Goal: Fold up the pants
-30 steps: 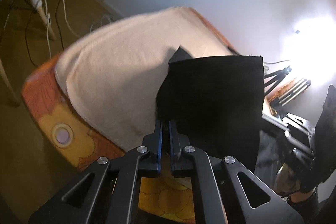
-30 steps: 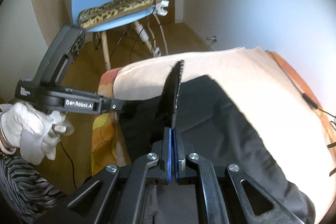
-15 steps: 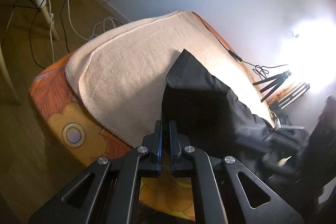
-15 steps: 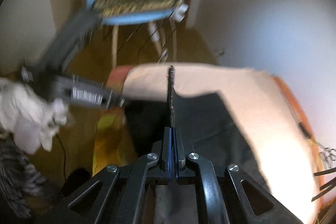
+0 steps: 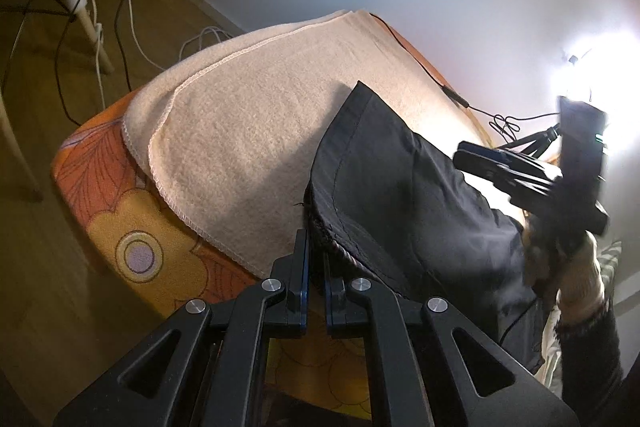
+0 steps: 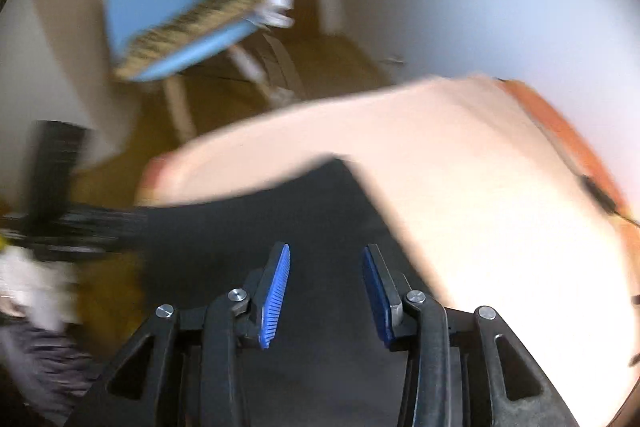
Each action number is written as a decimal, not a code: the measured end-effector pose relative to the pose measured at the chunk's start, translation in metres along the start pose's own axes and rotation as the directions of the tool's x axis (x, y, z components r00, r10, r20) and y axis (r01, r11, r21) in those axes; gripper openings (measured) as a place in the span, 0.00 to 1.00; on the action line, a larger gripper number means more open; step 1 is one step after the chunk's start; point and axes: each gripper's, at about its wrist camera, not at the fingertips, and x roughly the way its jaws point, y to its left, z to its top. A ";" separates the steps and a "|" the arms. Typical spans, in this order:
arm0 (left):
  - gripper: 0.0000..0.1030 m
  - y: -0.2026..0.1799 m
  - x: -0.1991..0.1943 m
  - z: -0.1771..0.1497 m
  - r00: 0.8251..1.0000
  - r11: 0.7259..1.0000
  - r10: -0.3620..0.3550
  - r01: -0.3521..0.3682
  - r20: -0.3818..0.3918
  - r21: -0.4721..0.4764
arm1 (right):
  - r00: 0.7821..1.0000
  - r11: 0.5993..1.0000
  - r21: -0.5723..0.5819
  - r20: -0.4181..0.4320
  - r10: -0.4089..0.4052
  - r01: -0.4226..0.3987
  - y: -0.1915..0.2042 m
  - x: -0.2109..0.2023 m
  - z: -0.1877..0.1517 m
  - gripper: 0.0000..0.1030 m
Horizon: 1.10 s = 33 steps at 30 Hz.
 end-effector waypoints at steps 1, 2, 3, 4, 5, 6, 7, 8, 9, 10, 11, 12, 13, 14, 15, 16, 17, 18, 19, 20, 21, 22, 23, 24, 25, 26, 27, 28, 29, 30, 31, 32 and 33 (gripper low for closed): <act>0.04 0.000 0.001 0.000 1.000 1.000 0.002 -0.002 -0.001 0.002 | 1.000 1.000 0.016 -0.021 -0.003 0.004 -0.010 0.005 -0.002 0.38; 0.04 0.000 0.003 0.000 1.000 1.000 0.007 -0.007 -0.004 0.004 | 0.999 1.000 0.026 -0.041 -0.008 0.009 -0.018 0.012 -0.003 0.38; 0.04 0.000 0.004 -0.001 1.000 1.000 0.008 -0.008 -0.005 0.004 | 0.998 1.000 0.022 -0.058 -0.016 0.017 -0.023 0.018 -0.006 0.38; 0.04 0.000 0.004 -0.001 1.000 1.000 0.009 -0.009 -0.005 0.004 | 0.997 1.000 0.011 -0.072 -0.019 0.020 -0.025 0.023 -0.009 0.38; 0.04 0.000 0.004 0.000 1.000 1.000 0.008 -0.008 -0.005 0.005 | 0.996 1.000 -0.001 -0.082 -0.022 0.022 -0.026 0.028 -0.010 0.38; 0.04 0.000 0.004 0.000 1.000 1.000 0.007 -0.007 -0.003 0.004 | 0.996 1.000 -0.011 -0.090 -0.028 0.027 -0.027 0.031 -0.010 0.37; 0.04 0.001 0.003 0.000 1.000 1.000 0.005 -0.005 -0.001 0.003 | 0.996 0.999 -0.018 -0.085 -0.034 0.033 -0.024 0.031 -0.011 0.34; 0.04 0.001 0.004 -0.001 1.000 1.000 0.005 -0.005 -0.001 0.001 | 0.997 0.999 -0.024 -0.072 -0.034 0.033 -0.023 0.031 -0.013 0.28; 0.04 0.001 0.004 -0.001 1.000 1.000 0.005 -0.005 -0.001 0.000 | 0.997 0.999 -0.023 -0.068 -0.034 0.032 -0.024 0.031 -0.011 0.21; 0.04 0.001 0.004 -0.001 1.000 1.000 0.005 -0.005 0.000 -0.001 | 0.997 0.999 -0.025 -0.067 -0.042 0.041 -0.022 0.031 -0.010 0.11; 0.04 0.001 0.004 -0.001 1.000 1.000 0.003 -0.003 0.000 -0.003 | 0.996 0.998 -0.034 -0.067 -0.061 0.059 -0.020 0.031 -0.010 0.06; 0.04 0.002 0.003 0.000 1.000 1.000 -0.004 0.004 0.002 -0.010 | 0.994 0.996 -0.051 -0.066 -0.081 0.078 -0.016 0.032 -0.012 0.02; 0.04 0.003 0.003 0.000 1.000 1.000 -0.013 0.013 0.005 -0.021 | 0.992 0.993 -0.067 -0.068 -0.103 0.099 -0.015 0.031 -0.012 0.00; 0.04 0.005 0.002 0.001 1.000 0.999 -0.025 0.025 0.006 -0.032 | 0.990 0.990 -0.079 -0.068 -0.124 0.118 -0.014 0.033 -0.010 0.00; 0.04 0.006 0.002 0.001 0.999 0.999 -0.035 0.036 0.005 -0.038 | 0.982 0.982 -0.087 -0.067 -0.174 0.168 -0.016 0.033 -0.010 0.00; 0.04 0.007 0.002 0.001 0.999 0.998 -0.049 0.049 0.002 -0.043 | 0.975 0.975 -0.088 -0.072 -0.210 0.204 -0.018 0.034 -0.008 0.00; 0.04 0.008 0.000 0.002 0.998 0.997 -0.057 0.057 0.005 -0.049 | 0.974 0.975 -0.082 -0.079 -0.214 0.207 -0.022 0.035 -0.009 0.00; 0.04 0.009 -0.002 0.002 0.998 0.996 -0.066 0.067 0.010 -0.061 | 0.981 0.982 -0.073 -0.076 -0.180 0.174 -0.023 0.032 -0.010 0.00; 0.04 0.011 -0.003 0.003 0.997 0.993 -0.081 0.082 0.014 -0.080 | 0.982 0.982 -0.076 -0.074 -0.176 0.170 -0.023 0.030 -0.011 0.00; 0.06 0.014 -0.004 0.003 0.996 0.991 -0.087 0.088 0.019 -0.097 | 0.978 0.978 -0.086 -0.063 -0.197 0.191 -0.019 0.026 -0.011 0.01; 0.06 0.016 -0.005 0.004 0.995 0.989 -0.094 0.097 0.026 -0.114 | 0.978 0.977 -0.081 -0.052 -0.200 0.196 -0.016 0.021 -0.012 0.04; 0.06 0.019 -0.005 0.005 0.992 0.983 -0.120 0.122 0.024 -0.136 | 0.982 0.981 -0.069 -0.042 -0.185 0.182 -0.013 0.016 -0.012 0.09; 0.11 0.020 -0.005 0.005 0.991 0.979 -0.133 0.134 0.021 -0.150 | 0.987 0.986 -0.058 -0.026 -0.160 0.158 -0.007 0.008 -0.013 0.17; 0.16 0.020 -0.005 0.006 0.990 0.976 -0.143 0.144 0.023 -0.164 | 0.992 0.990 -0.061 -0.003 -0.128 0.128 0.002 -0.001 -0.015 0.21; 0.27 0.021 -0.006 0.006 0.988 0.972 -0.152 0.154 0.024 -0.176 | 0.994 0.991 -0.074 0.014 -0.109 0.110 0.011 -0.009 -0.017 0.28; 0.34 0.021 -0.006 0.006 0.987 0.969 -0.159 0.160 0.024 -0.186 | 0.995 0.991 -0.089 0.023 -0.094 0.095 0.020 -0.016 -0.021 0.29; 0.35 0.022 -0.007 0.006 0.986 0.965 -0.167 0.168 0.021 -0.199 | 0.996 0.991 -0.105 0.026 -0.081 0.083 0.028 -0.023 -0.027 0.29; 0.36 0.024 -0.007 0.005 0.984 0.961 -0.177 0.177 0.018 -0.214 | 0.997 0.990 -0.120 0.026 -0.073 0.076 0.035 -0.028 -0.032 0.29; 0.36 0.024 -0.008 0.005 0.983 0.958 -0.184 0.183 0.019 -0.220 | 0.997 0.989 -0.127 0.025 -0.075 0.078 0.039 -0.031 -0.037 0.29; 0.36 0.025 -0.009 0.004 0.982 0.956 -0.185 0.186 0.023 -0.226 | 0.997 0.989 -0.126 0.023 -0.078 0.080 0.043 -0.035 -0.041 0.29; 0.36 0.027 -0.011 0.004 0.982 0.953 -0.186 0.187 0.029 -0.237 | 0.997 0.990 -0.119 0.022 -0.067 0.069 0.045 -0.039 -0.045 0.29; 0.36 0.028 -0.012 0.003 0.982 0.951 -0.188 0.190 0.032 -0.243 | 0.998 0.992 -0.109 0.023 -0.055 0.057 0.045 -0.044 -0.050 0.29; 0.37 0.029 -0.014 0.003 0.982 0.950 -0.183 0.186 0.037 -0.249 | 0.998 0.994 -0.092 0.026 -0.051 0.053 0.045 -0.048 -0.052 0.29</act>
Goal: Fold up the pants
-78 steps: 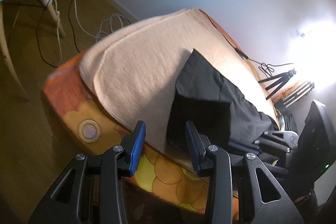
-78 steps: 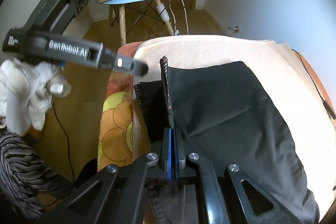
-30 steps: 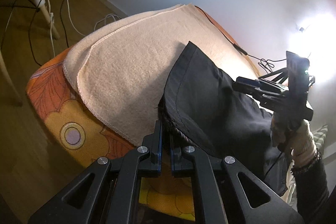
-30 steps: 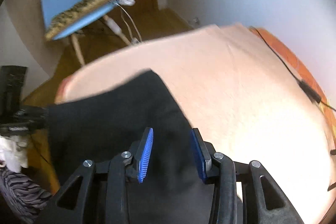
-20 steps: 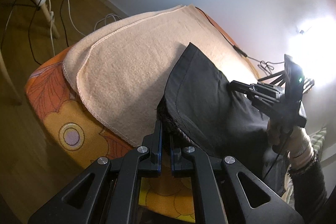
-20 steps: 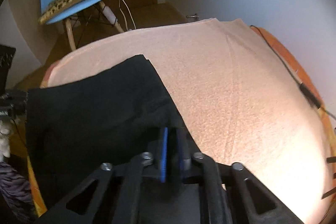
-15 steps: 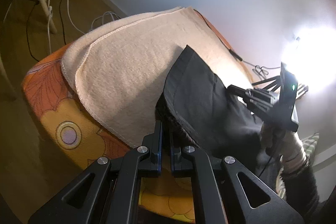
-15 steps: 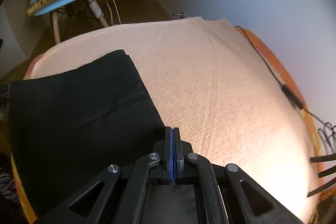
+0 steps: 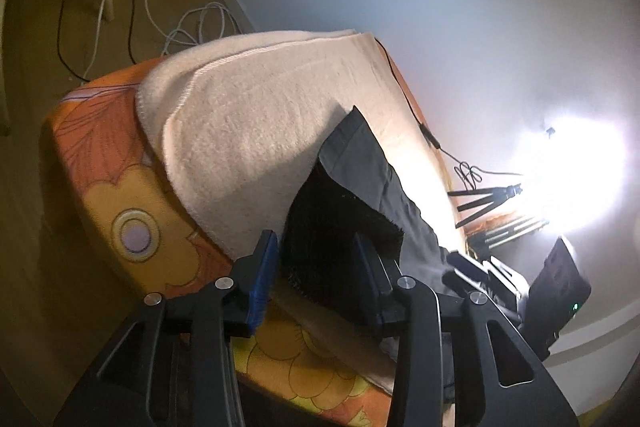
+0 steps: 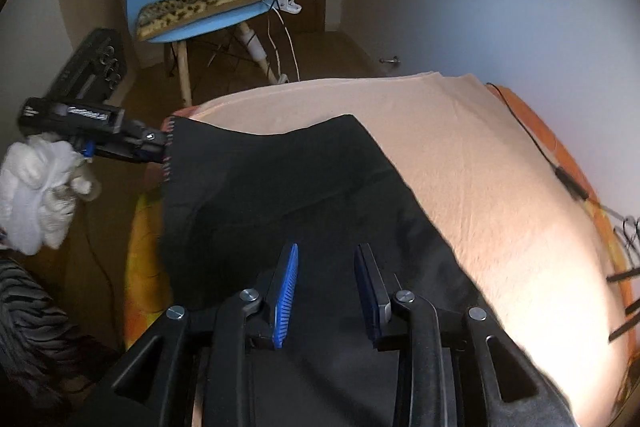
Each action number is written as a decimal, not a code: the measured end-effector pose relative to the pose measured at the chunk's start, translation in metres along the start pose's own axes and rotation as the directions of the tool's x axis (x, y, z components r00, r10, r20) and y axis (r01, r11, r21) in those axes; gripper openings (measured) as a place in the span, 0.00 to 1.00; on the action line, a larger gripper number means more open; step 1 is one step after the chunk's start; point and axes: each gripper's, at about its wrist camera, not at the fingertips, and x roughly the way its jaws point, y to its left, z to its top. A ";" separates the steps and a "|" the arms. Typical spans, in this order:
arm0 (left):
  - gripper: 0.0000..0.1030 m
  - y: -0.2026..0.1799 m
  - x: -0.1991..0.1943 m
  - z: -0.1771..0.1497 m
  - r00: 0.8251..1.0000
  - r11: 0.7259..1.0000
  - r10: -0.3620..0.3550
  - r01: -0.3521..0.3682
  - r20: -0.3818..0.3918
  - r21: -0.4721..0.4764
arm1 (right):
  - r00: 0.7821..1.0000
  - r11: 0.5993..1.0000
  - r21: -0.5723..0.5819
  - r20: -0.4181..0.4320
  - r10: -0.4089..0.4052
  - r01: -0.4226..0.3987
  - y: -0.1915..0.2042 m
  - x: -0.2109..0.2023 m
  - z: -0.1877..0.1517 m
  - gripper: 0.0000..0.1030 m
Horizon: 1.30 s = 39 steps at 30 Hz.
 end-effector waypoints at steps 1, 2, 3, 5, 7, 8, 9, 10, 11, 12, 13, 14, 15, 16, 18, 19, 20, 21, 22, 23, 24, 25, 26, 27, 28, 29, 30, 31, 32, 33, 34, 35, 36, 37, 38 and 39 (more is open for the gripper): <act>0.37 0.001 -0.002 0.000 1.000 1.000 0.006 -0.006 0.007 -0.003 | 1.000 1.000 0.015 0.005 0.009 -0.009 -0.001 -0.005 -0.005 0.29; 0.37 0.001 -0.003 0.001 1.000 1.000 0.009 -0.009 0.011 -0.008 | 0.999 0.999 0.037 0.016 0.035 -0.035 -0.001 -0.011 -0.008 0.29; 0.37 0.002 -0.005 0.001 1.000 1.000 0.009 -0.009 0.015 -0.014 | 0.998 0.997 0.049 0.023 0.052 -0.053 0.000 -0.012 -0.007 0.29; 0.37 0.004 -0.008 0.002 1.000 1.000 0.009 -0.009 0.025 -0.021 | 0.995 0.993 0.060 0.030 0.100 -0.102 0.009 -0.018 -0.010 0.29; 0.37 0.004 -0.006 0.002 1.000 1.000 0.013 -0.013 0.022 -0.019 | 0.991 0.991 0.031 0.026 0.129 -0.130 0.024 -0.019 -0.015 0.29; 0.37 0.003 -0.003 0.002 1.000 1.000 0.014 -0.014 0.014 -0.019 | 0.989 0.989 0.011 0.017 0.147 -0.147 0.033 -0.018 -0.019 0.29; 0.37 0.003 0.001 0.000 1.000 1.000 0.012 -0.012 0.001 -0.019 | 0.988 0.988 -0.014 0.004 0.157 -0.157 0.041 -0.017 -0.023 0.30; 0.37 0.004 0.003 -0.001 1.000 1.000 0.008 -0.009 -0.012 -0.016 | 0.989 0.988 -0.049 -0.015 0.149 -0.149 0.053 -0.014 -0.028 0.30; 0.37 0.003 0.006 -0.002 1.000 1.000 0.010 -0.010 -0.028 -0.009 | 0.990 0.988 -0.068 -0.025 0.140 -0.142 0.059 -0.011 -0.032 0.32; 0.37 0.002 0.008 -0.004 0.999 1.000 0.014 -0.014 -0.037 0.000 | 0.990 0.987 -0.076 -0.037 0.139 -0.142 0.062 -0.010 -0.038 0.32; 0.37 0.001 0.010 -0.005 0.999 1.000 0.017 -0.017 -0.044 0.006 | 0.989 0.987 -0.074 -0.047 0.141 -0.144 0.063 -0.011 -0.044 0.33; 0.37 0.000 0.011 -0.005 0.999 1.000 0.018 -0.017 -0.049 0.009 | 0.989 0.987 -0.076 -0.056 0.134 -0.138 0.063 -0.013 -0.050 0.35; 0.37 0.000 0.011 -0.005 0.999 1.000 0.019 -0.019 -0.050 0.008 | 0.991 0.989 -0.090 -0.069 0.111 -0.117 0.064 -0.015 -0.059 0.35; 0.37 0.000 0.011 -0.006 0.999 1.000 0.022 -0.022 -0.048 0.009 | 0.992 0.989 -0.102 -0.082 0.096 -0.105 0.065 -0.016 -0.064 0.36; 0.37 -0.001 0.009 -0.006 0.999 0.999 0.029 -0.029 -0.043 0.015 | 0.992 0.991 -0.107 -0.097 0.075 -0.085 0.060 -0.024 -0.077 0.36; 0.37 -0.001 0.008 -0.007 0.999 0.999 0.032 -0.032 -0.039 0.017 | 0.993 0.993 -0.087 -0.094 0.066 -0.075 0.052 -0.030 -0.080 0.36; 0.37 -0.002 0.007 -0.007 0.999 0.999 0.035 -0.034 -0.037 0.017 | 0.995 0.996 -0.056 -0.082 0.061 -0.066 0.039 -0.036 -0.081 0.36; 0.37 -0.001 0.007 -0.007 0.999 0.999 0.036 -0.035 -0.036 0.017 | 0.997 0.999 -0.010 -0.061 0.052 -0.053 0.021 -0.047 -0.083 0.36; 0.37 -0.001 0.007 -0.008 0.999 0.999 0.036 -0.036 -0.035 0.016 | 0.998 0.999 0.031 -0.042 0.036 -0.035 0.005 -0.058 -0.083 0.36; 0.37 -0.002 0.008 -0.008 0.999 0.999 0.039 -0.038 -0.035 0.017 | 1.000 0.997 0.077 -0.022 0.016 -0.014 -0.015 -0.067 -0.084 0.36; 0.37 -0.003 0.008 -0.008 0.999 0.999 0.042 -0.042 -0.033 0.021 | 1.000 0.994 0.113 -0.009 -0.006 0.007 -0.035 -0.076 -0.086 0.36; 0.37 -0.004 0.009 -0.008 0.998 0.999 0.046 -0.045 -0.033 0.025 | 0.999 0.990 0.133 -0.010 -0.037 0.038 -0.053 -0.081 -0.087 0.36; 0.37 -0.005 0.010 -0.008 0.998 0.998 0.048 -0.047 -0.035 0.029 | 0.995 0.983 0.150 -0.028 -0.100 0.103 -0.078 -0.084 -0.091 0.36; 0.37 -0.006 0.011 -0.008 0.998 0.998 0.050 -0.049 -0.037 0.034 | 0.990 0.975 0.173 -0.045 -0.133 0.139 -0.096 -0.086 -0.094 0.36; 0.37 -0.007 0.012 -0.009 0.998 0.998 0.054 -0.052 -0.038 0.040 | 0.987 0.965 0.209 -0.064 -0.150 0.160 -0.117 -0.087 -0.099 0.36; 0.37 -0.008 0.014 -0.009 0.997 0.997 0.059 -0.057 -0.040 0.048 | 0.982 0.949 0.256 -0.078 -0.170 0.184 -0.142 -0.088 -0.106 0.36; 0.37 -0.009 0.016 -0.009 0.997 0.997 0.063 -0.061 -0.041 0.053 | 0.981 0.937 0.291 -0.086 -0.176 0.194 -0.160 -0.088 -0.112 0.36; 0.37 -0.009 0.017 -0.009 0.997 0.997 0.063 -0.061 -0.041 0.054 | 0.981 0.926 0.327 -0.093 -0.169 0.191 -0.177 -0.088 -0.118 0.39; 0.37 -0.010 0.017 -0.009 0.997 0.997 0.063 -0.061 -0.041 0.054 | 0.983 0.917 0.357 -0.099 -0.152 0.177 -0.191 -0.086 -0.125 0.47; 0.37 -0.011 0.018 -0.010 0.997 0.997 0.064 -0.062 -0.040 0.054 | 0.984 0.908 0.383 -0.112 -0.138 0.171 -0.203 -0.083 -0.131 0.51; 0.37 -0.012 0.018 -0.009 0.997 0.996 0.066 -0.064 -0.038 0.054 | 0.982 0.901 0.394 -0.121 -0.143 0.180 -0.212 -0.080 -0.135 0.58; 0.37 -0.012 0.018 -0.009 0.997 0.996 0.068 -0.066 -0.035 0.054 | 0.981 0.895 0.404 -0.128 -0.147 0.187 -0.219 -0.076 -0.139 0.60; 0.37 -0.012 0.018 -0.009 0.997 0.996 0.069 -0.067 -0.033 0.054 | 0.983 0.889 0.424 -0.130 -0.132 0.175 -0.226 -0.071 -0.143 0.59; 0.37 -0.012 0.017 -0.009 0.997 0.996 0.071 -0.069 -0.032 0.054 | 0.985 0.881 0.445 -0.131 -0.114 0.161 -0.231 -0.066 -0.146 0.59; 0.37 -0.012 0.017 -0.009 0.997 0.996 0.072 -0.070 -0.030 0.055 | 0.988 0.871 0.471 -0.129 -0.089 0.140 -0.236 -0.061 -0.150 0.59; 0.37 -0.012 0.017 -0.009 0.997 0.996 0.074 -0.072 -0.030 0.056 | 0.989 0.868 0.479 -0.128 -0.078 0.130 -0.238 -0.058 -0.153 0.59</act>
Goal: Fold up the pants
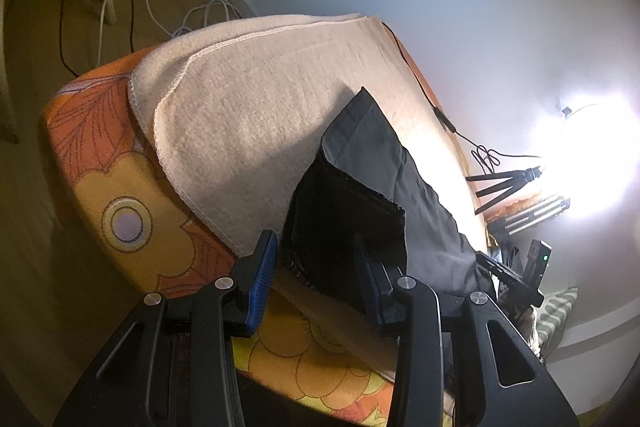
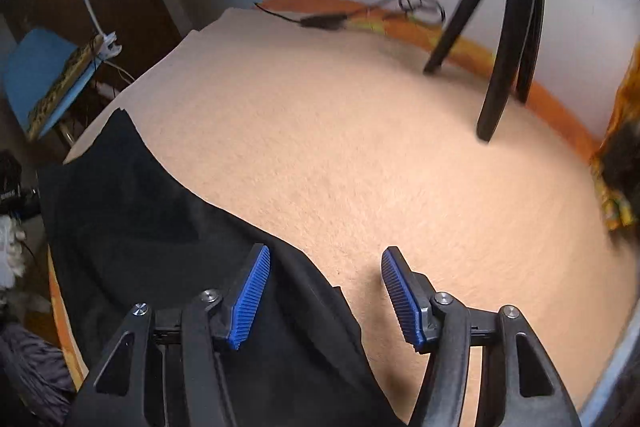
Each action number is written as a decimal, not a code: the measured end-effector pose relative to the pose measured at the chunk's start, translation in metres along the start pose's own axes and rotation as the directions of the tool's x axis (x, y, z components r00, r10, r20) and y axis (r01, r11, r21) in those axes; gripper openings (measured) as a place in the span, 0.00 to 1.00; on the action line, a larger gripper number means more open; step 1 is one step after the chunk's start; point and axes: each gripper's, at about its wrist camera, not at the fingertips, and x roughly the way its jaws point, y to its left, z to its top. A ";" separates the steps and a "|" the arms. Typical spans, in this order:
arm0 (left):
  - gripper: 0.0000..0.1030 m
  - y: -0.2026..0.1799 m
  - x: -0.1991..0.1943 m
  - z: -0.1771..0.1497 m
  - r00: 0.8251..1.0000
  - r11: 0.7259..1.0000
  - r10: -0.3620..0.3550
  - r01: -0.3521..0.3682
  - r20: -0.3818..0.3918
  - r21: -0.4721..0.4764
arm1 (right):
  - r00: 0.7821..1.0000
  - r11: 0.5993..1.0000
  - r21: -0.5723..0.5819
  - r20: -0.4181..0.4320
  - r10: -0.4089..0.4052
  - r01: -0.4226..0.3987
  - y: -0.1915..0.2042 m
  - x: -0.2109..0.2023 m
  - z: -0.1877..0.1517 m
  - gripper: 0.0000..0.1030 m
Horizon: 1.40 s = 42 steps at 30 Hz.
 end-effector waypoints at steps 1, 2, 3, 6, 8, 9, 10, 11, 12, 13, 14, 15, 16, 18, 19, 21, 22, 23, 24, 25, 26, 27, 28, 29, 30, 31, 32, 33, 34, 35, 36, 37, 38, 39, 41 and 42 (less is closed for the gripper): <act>0.37 0.000 0.000 0.000 1.000 1.000 0.003 -0.003 0.000 0.002 | 1.000 1.000 0.002 -0.004 0.009 -0.009 0.000 0.002 -0.001 0.47; 0.37 0.000 -0.001 0.001 1.000 1.000 0.008 -0.008 0.003 0.007 | 0.999 0.999 -0.002 -0.008 0.033 -0.033 0.002 0.004 -0.002 0.27; 0.37 0.000 -0.001 0.001 1.000 1.000 0.013 -0.013 0.007 0.011 | 0.999 0.999 -0.009 -0.007 0.048 -0.048 0.005 0.004 -0.003 0.22; 0.37 -0.002 -0.004 0.002 0.999 1.000 0.024 -0.024 0.021 0.019 | 1.000 0.997 -0.078 0.007 0.009 -0.009 0.025 -0.002 -0.007 0.01; 0.37 -0.002 -0.005 0.003 0.999 0.999 0.024 -0.024 0.022 0.026 | 0.998 0.992 -0.110 0.030 -0.055 0.058 0.030 -0.010 -0.005 0.02; 0.37 -0.003 -0.007 0.003 0.999 0.999 0.021 -0.022 0.025 0.026 | 0.997 0.989 -0.123 0.039 -0.074 0.078 0.032 -0.012 -0.004 0.02; 0.37 -0.003 -0.008 0.003 0.999 0.999 0.018 -0.018 0.028 0.028 | 0.996 0.986 -0.140 0.034 -0.087 0.090 0.035 -0.013 -0.005 0.04; 0.37 -0.005 -0.009 0.003 0.999 0.999 0.013 -0.014 0.032 0.030 | 0.991 0.977 -0.168 0.026 -0.131 0.133 0.041 -0.013 -0.005 0.19; 0.37 -0.005 -0.011 0.003 0.999 1.000 0.008 -0.009 0.035 0.030 | 0.980 0.962 -0.191 0.031 -0.194 0.196 0.048 -0.015 -0.007 0.32; 0.37 -0.006 -0.014 0.003 0.999 1.000 0.000 -0.001 0.040 0.029 | 0.973 0.955 -0.188 0.042 -0.225 0.229 0.053 -0.019 -0.008 0.47; 0.37 -0.006 -0.016 0.003 0.999 1.000 -0.007 0.006 0.043 0.029 | 0.969 0.953 -0.181 0.064 -0.237 0.245 0.060 -0.027 -0.012 0.47; 0.37 -0.007 -0.018 0.003 0.999 0.999 -0.016 0.014 0.045 0.030 | 0.972 0.954 -0.194 0.090 -0.217 0.230 0.072 -0.036 -0.017 0.47; 0.37 -0.007 -0.019 0.003 0.999 0.999 -0.022 0.020 0.047 0.030 | 0.976 0.955 -0.211 0.107 -0.189 0.208 0.082 -0.044 -0.022 0.45; 0.37 -0.008 -0.022 0.002 0.998 0.999 -0.038 0.037 0.050 0.025 | 0.986 0.957 -0.256 0.123 -0.109 0.138 0.110 -0.061 -0.041 0.45; 0.37 -0.008 -0.023 0.002 0.998 0.999 -0.047 0.045 0.051 0.022 | 0.990 0.955 -0.279 0.118 -0.073 0.103 0.122 -0.066 -0.051 0.45; 0.37 -0.010 -0.026 0.002 0.997 0.998 -0.063 0.062 0.050 0.026 | 0.996 0.939 -0.343 0.092 0.004 0.028 0.153 -0.073 -0.076 0.45; 0.37 -0.011 -0.026 0.001 0.997 0.997 -0.066 0.065 0.048 0.031 | 0.997 0.930 -0.367 0.070 0.041 -0.013 0.167 -0.074 -0.088 0.45; 0.37 -0.012 -0.025 0.001 0.997 0.997 -0.068 0.066 0.041 0.034 | 0.996 0.922 -0.385 0.049 0.071 -0.047 0.175 -0.074 -0.098 0.45; 0.37 -0.012 -0.023 0.001 0.997 0.997 -0.071 0.070 0.034 0.030 | 0.995 0.908 -0.411 0.022 0.093 -0.076 0.187 -0.070 -0.110 0.46; 0.37 -0.012 -0.020 0.000 0.997 0.997 -0.075 0.075 0.025 0.023 | 0.996 0.897 -0.434 0.003 0.093 -0.082 0.197 -0.067 -0.119 0.46; 0.37 -0.012 -0.017 0.000 0.997 0.997 -0.078 0.078 0.014 0.016 | 0.997 0.881 -0.467 -0.020 0.076 -0.077 0.209 -0.060 -0.129 0.46; 0.37 -0.012 -0.015 0.000 0.997 0.997 -0.075 0.075 0.007 0.014 | 0.997 0.870 -0.488 -0.032 0.066 -0.073 0.215 -0.054 -0.133 0.46; 0.37 -0.012 -0.012 0.000 0.998 0.998 -0.062 0.062 0.000 0.013 | 0.998 0.862 -0.502 -0.042 0.054 -0.068 0.222 -0.050 -0.139 0.46; 0.37 -0.013 -0.011 0.000 0.998 0.998 -0.055 0.055 -0.001 0.013 | 0.998 0.858 -0.509 -0.053 0.044 -0.065 0.226 -0.044 -0.143 0.46; 0.37 -0.014 -0.011 0.000 0.999 0.999 -0.051 0.051 -0.001 0.016 | 0.998 0.855 -0.515 -0.062 0.032 -0.059 0.229 -0.038 -0.145 0.45; 0.37 -0.016 -0.010 0.000 0.999 0.999 -0.046 0.046 0.002 0.024 | 0.998 0.850 -0.525 -0.063 0.011 -0.043 0.232 -0.034 -0.147 0.44; 0.37 -0.018 -0.010 0.000 0.999 0.999 -0.042 0.042 0.008 0.033 | 0.998 0.843 -0.538 -0.061 -0.014 -0.021 0.236 -0.031 -0.151 0.41; 0.37 -0.019 -0.010 0.000 0.999 0.999 -0.035 0.035 0.016 0.040 | 0.997 0.838 -0.546 -0.058 -0.042 0.004 0.239 -0.027 -0.151 0.37; 0.37 -0.019 -0.009 0.001 0.999 0.999 -0.029 0.028 0.023 0.045 | 0.996 0.839 -0.545 -0.060 -0.059 0.017 0.239 -0.025 -0.150 0.33; 0.34 -0.020 -0.008 0.002 0.999 0.999 -0.023 0.021 0.030 0.049 | 0.996 0.844 -0.537 -0.063 -0.055 0.012 0.238 -0.025 -0.149 0.26; 0.34 -0.020 -0.007 0.002 0.999 0.999 -0.016 0.014 0.034 0.049 | 0.996 0.848 -0.530 -0.066 -0.054 0.011 0.237 -0.027 -0.147 0.20; 0.30 -0.022 -0.007 0.004 0.999 0.999 -0.015 0.012 0.041 0.052 | 0.996 0.847 -0.531 -0.067 -0.058 0.014 0.236 -0.028 -0.145 0.16; 0.20 -0.023 -0.007 0.004 0.999 0.998 -0.015 0.012 0.046 0.058 | 0.996 0.846 -0.533 -0.069 -0.053 0.008 0.236 -0.029 -0.143 0.11; 0.17 -0.025 -0.007 0.005 0.999 0.998 -0.008 0.005 0.052 0.067 | 0.996 0.844 -0.536 -0.068 -0.048 0.004 0.237 -0.031 -0.142 0.08; 0.12 -0.031 -0.007 0.005 0.998 0.995 0.001 -0.008 0.068 0.100 | 0.997 0.835 -0.550 -0.066 -0.047 0.003 0.235 -0.037 -0.139 0.04; 0.11 -0.034 -0.007 0.005 0.997 0.994 0.002 -0.011 0.073 0.112 | 0.997 0.832 -0.555 -0.061 -0.042 0.001 0.236 -0.040 -0.138 0.04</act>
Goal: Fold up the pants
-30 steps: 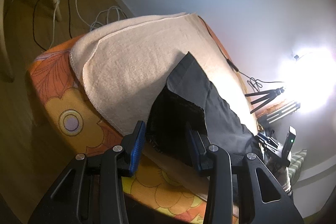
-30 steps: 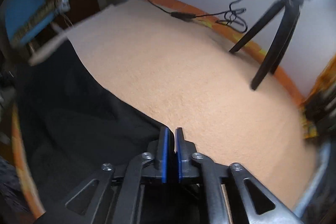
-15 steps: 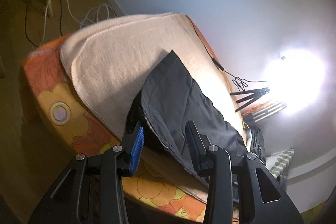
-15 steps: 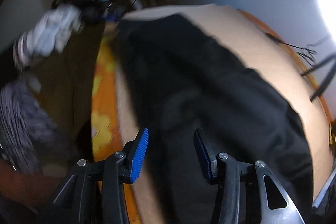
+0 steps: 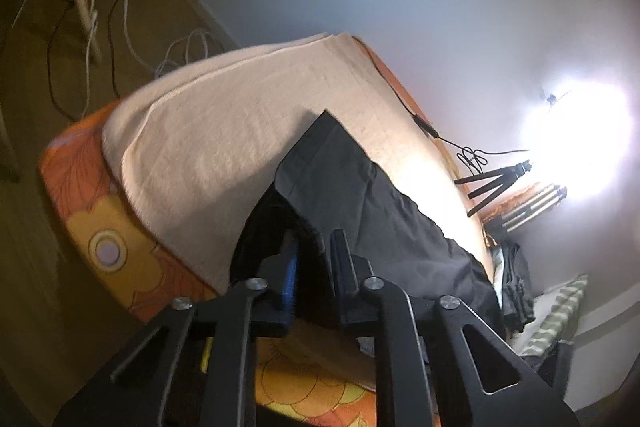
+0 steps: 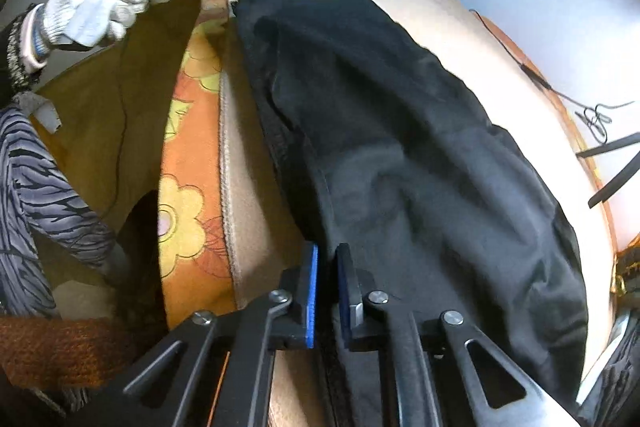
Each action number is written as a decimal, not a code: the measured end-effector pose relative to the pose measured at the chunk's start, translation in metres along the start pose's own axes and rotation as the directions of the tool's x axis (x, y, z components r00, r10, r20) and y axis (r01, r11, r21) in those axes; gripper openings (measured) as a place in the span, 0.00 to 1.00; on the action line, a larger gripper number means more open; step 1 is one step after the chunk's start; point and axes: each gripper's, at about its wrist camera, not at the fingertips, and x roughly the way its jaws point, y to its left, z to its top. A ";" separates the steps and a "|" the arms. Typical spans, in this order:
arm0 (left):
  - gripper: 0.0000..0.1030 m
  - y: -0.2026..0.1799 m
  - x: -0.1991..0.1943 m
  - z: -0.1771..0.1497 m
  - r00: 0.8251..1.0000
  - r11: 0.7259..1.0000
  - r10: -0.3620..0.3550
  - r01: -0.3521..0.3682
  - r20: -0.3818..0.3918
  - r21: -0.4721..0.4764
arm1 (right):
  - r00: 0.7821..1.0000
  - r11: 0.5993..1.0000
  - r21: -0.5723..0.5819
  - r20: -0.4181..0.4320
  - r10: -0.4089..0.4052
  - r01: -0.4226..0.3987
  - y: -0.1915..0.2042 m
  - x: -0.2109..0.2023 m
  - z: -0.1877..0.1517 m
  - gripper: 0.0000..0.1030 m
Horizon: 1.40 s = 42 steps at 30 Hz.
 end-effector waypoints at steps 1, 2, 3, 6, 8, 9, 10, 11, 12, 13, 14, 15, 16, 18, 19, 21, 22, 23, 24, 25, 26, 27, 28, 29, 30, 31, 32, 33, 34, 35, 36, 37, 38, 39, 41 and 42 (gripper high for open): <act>0.10 -0.003 0.000 0.000 1.000 1.000 0.001 -0.001 0.003 0.009 | 1.000 1.000 -0.004 0.005 -0.007 0.007 -0.001 -0.004 0.001 0.03; 0.08 -0.005 0.001 0.000 1.000 1.000 -0.006 0.006 0.005 0.014 | 1.000 1.000 -0.001 0.010 -0.010 0.010 -0.004 -0.007 0.002 0.02; 0.07 -0.007 0.001 0.000 1.000 1.000 -0.012 0.011 0.006 0.016 | 1.000 1.000 0.003 0.015 -0.014 0.014 -0.007 -0.010 0.002 0.01; 0.07 -0.012 -0.002 0.002 0.999 0.999 -0.033 0.033 0.023 0.016 | 0.996 0.997 0.014 0.029 -0.079 0.079 -0.020 -0.022 0.005 0.01; 0.06 -0.016 -0.005 0.004 0.998 0.999 -0.049 0.049 0.043 0.018 | 0.993 0.993 0.037 0.046 -0.113 0.111 -0.033 -0.033 0.007 0.00; 0.06 -0.018 -0.007 0.006 0.997 0.998 -0.057 0.055 0.053 0.021 | 0.991 0.992 0.048 0.058 -0.120 0.118 -0.039 -0.040 0.008 0.00; 0.06 -0.018 -0.008 0.006 0.997 0.998 -0.059 0.057 0.056 0.024 | 0.990 0.991 0.057 0.068 -0.122 0.118 -0.044 -0.046 0.009 0.00; 0.06 -0.017 -0.008 0.005 0.996 0.998 -0.060 0.059 0.059 0.028 | 0.988 0.990 0.065 0.076 -0.132 0.127 -0.048 -0.050 0.010 0.00; 0.07 -0.016 -0.005 0.004 0.997 0.998 -0.052 0.051 0.053 0.031 | 0.985 0.987 0.062 0.081 -0.152 0.147 -0.050 -0.054 0.009 0.00; 0.06 -0.012 -0.001 0.001 0.999 0.999 -0.033 0.032 0.040 0.033 | 0.984 0.986 0.054 0.078 -0.163 0.159 -0.049 -0.055 0.007 0.00; 0.06 -0.009 0.003 -0.002 1.000 0.999 -0.017 0.017 0.025 0.037 | 0.984 0.986 0.050 0.069 -0.161 0.158 -0.048 -0.054 0.004 0.00; 0.06 -0.005 0.007 -0.005 1.000 0.999 -0.002 0.002 0.011 0.038 | 0.986 0.987 0.044 0.055 -0.154 0.152 -0.045 -0.048 0.000 0.00; 0.06 -0.001 0.010 -0.008 1.000 0.999 0.012 -0.012 -0.002 0.036 | 0.987 0.988 0.034 0.043 -0.154 0.152 -0.042 -0.044 -0.004 0.00; 0.06 0.006 0.013 -0.012 0.999 0.999 0.034 -0.034 -0.022 0.038 | 0.989 0.989 0.014 0.020 -0.144 0.144 -0.033 -0.033 -0.011 0.00; 0.06 0.010 0.013 -0.014 0.999 0.998 0.046 -0.045 -0.026 0.039 | 0.991 0.991 0.014 0.012 -0.131 0.130 -0.028 -0.027 -0.014 0.00; 0.06 0.014 0.010 -0.015 0.998 0.998 0.054 -0.053 -0.026 0.037 | 0.993 0.993 0.006 0.000 -0.117 0.117 -0.024 -0.019 -0.017 0.00; 0.06 0.015 0.009 -0.014 0.998 0.998 0.052 -0.051 -0.026 0.032 | 0.993 0.993 0.001 -0.008 -0.114 0.114 -0.021 -0.015 -0.018 0.00; 0.07 0.017 0.006 -0.013 0.999 0.999 0.040 -0.039 -0.026 0.017 | 0.994 0.994 -0.007 -0.015 -0.113 0.113 -0.019 -0.013 -0.019 0.00; 0.09 0.019 0.003 -0.012 0.999 1.000 0.031 -0.031 -0.027 0.004 | 0.993 0.993 -0.016 -0.020 -0.113 0.113 -0.017 -0.012 -0.019 0.00; 0.16 0.021 0.000 -0.010 0.999 0.999 0.032 -0.033 -0.022 -0.009 | 0.993 0.993 -0.018 -0.023 -0.113 0.113 -0.017 -0.011 -0.019 0.00; 0.28 0.024 -0.004 -0.007 0.999 0.999 0.037 -0.037 -0.008 -0.027 | 0.993 0.994 -0.019 -0.024 -0.112 0.112 -0.017 -0.011 -0.019 0.00; 0.34 0.027 -0.007 -0.006 0.999 0.998 0.036 -0.035 0.001 -0.044 | 0.994 0.994 -0.018 -0.025 -0.110 0.109 -0.018 -0.011 -0.018 0.00; 0.44 0.033 -0.011 -0.004 0.999 0.997 0.036 -0.036 0.004 -0.075 | 0.994 0.994 -0.015 -0.027 -0.104 0.104 -0.020 -0.011 -0.018 0.00; 0.46 0.036 -0.011 -0.003 0.999 0.995 0.032 -0.032 0.002 -0.097 | 0.994 0.995 -0.012 -0.027 -0.102 0.102 -0.020 -0.010 -0.018 0.00; 0.46 0.039 -0.010 -0.004 1.000 0.993 0.025 -0.025 -0.002 -0.115 | 0.995 0.995 -0.007 -0.029 -0.096 0.096 -0.021 -0.010 -0.019 0.00; 0.46 0.042 -0.010 -0.004 1.000 0.992 0.021 -0.022 -0.010 -0.128 | 0.995 0.996 -0.002 -0.031 -0.091 0.091 -0.020 -0.010 -0.019 0.00; 0.46 0.044 -0.007 -0.004 1.000 0.990 0.020 -0.024 -0.023 -0.140 | 0.995 0.996 0.000 -0.034 -0.092 0.092 -0.019 -0.008 -0.018 0.00; 0.46 0.045 -0.004 -0.005 0.999 0.989 0.021 -0.026 -0.037 -0.143 | 0.995 0.995 -0.002 -0.038 -0.095 0.095 -0.018 -0.007 -0.017 0.00; 0.46 0.044 0.000 -0.007 0.998 0.990 0.024 -0.031 -0.052 -0.139 | 0.995 0.995 -0.004 -0.042 -0.095 0.095 -0.017 -0.005 -0.017 0.00; 0.46 0.043 0.002 -0.008 0.998 0.991 0.024 -0.032 -0.063 -0.133 | 0.995 0.996 -0.004 -0.044 -0.091 0.091 -0.016 -0.003 -0.016 0.00; 0.46 0.042 0.004 -0.009 0.997 0.992 0.024 -0.033 -0.071 -0.124 | 0.996 0.997 -0.004 -0.046 -0.082 0.082 -0.014 -0.002 -0.015 0.00; 0.47 0.038 0.005 -0.009 0.997 0.993 0.029 -0.036 -0.068 -0.109 | 0.996 0.997 -0.003 -0.046 -0.079 0.079 -0.013 0.000 -0.014 0.00; 0.47 0.035 0.006 -0.008 0.997 0.995 0.032 -0.038 -0.072 -0.092 | 0.996 0.997 0.000 -0.045 -0.075 0.075 -0.011 0.001 -0.013 0.00; 0.47 0.035 0.006 -0.007 0.997 0.995 0.037 -0.043 -0.068 -0.085 | 0.997 0.998 0.000 -0.047 -0.068 0.068 -0.009 0.003 -0.011 0.00; 0.47 0.034 0.008 -0.006 0.997 0.995 0.035 -0.040 -0.062 -0.089 | 0.996 0.998 -0.001 -0.053 -0.067 0.067 -0.008 0.007 -0.008 0.00; 0.47 0.032 0.009 -0.007 0.997 0.996 0.034 -0.039 -0.063 -0.081 | 0.997 0.998 0.002 -0.054 -0.064 0.064 -0.007 0.008 -0.007 0.00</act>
